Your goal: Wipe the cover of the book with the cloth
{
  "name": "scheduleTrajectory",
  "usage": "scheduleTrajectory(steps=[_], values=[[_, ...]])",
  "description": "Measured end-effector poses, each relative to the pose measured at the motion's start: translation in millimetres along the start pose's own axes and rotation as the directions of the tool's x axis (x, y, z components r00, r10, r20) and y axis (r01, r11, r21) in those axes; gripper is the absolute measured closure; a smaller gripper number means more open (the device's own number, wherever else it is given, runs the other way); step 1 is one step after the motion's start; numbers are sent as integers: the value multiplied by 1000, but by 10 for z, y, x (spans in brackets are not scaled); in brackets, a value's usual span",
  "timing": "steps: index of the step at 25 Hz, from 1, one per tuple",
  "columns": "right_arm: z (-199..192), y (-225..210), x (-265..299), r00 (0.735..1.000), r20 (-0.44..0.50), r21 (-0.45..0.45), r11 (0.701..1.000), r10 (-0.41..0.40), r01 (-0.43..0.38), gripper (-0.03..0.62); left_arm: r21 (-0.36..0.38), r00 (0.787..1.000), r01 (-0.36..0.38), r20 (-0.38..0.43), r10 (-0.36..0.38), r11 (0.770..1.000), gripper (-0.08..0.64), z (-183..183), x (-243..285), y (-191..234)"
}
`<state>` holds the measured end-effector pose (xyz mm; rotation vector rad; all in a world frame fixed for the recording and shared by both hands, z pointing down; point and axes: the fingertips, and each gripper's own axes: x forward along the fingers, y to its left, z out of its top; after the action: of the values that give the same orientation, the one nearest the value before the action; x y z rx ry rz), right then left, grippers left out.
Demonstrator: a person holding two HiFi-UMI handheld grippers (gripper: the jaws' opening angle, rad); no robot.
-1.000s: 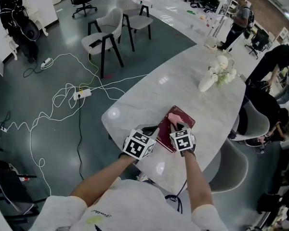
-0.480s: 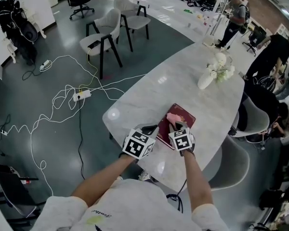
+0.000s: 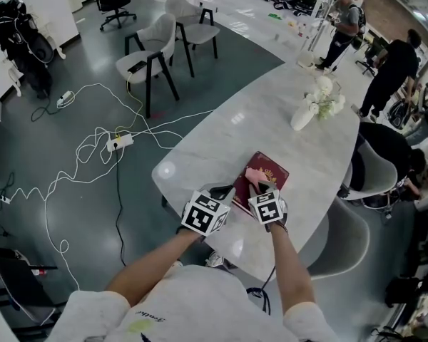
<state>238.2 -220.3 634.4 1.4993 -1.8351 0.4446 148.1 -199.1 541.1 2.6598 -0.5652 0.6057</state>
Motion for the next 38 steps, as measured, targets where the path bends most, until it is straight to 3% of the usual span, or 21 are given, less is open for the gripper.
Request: scheduleTrajectory(steps=[38], values=[[-50,382,-169,1000,-4,-15,1000,23,-23,575,12,1000,11,11,-12,1000,554,-67,-250,-110]])
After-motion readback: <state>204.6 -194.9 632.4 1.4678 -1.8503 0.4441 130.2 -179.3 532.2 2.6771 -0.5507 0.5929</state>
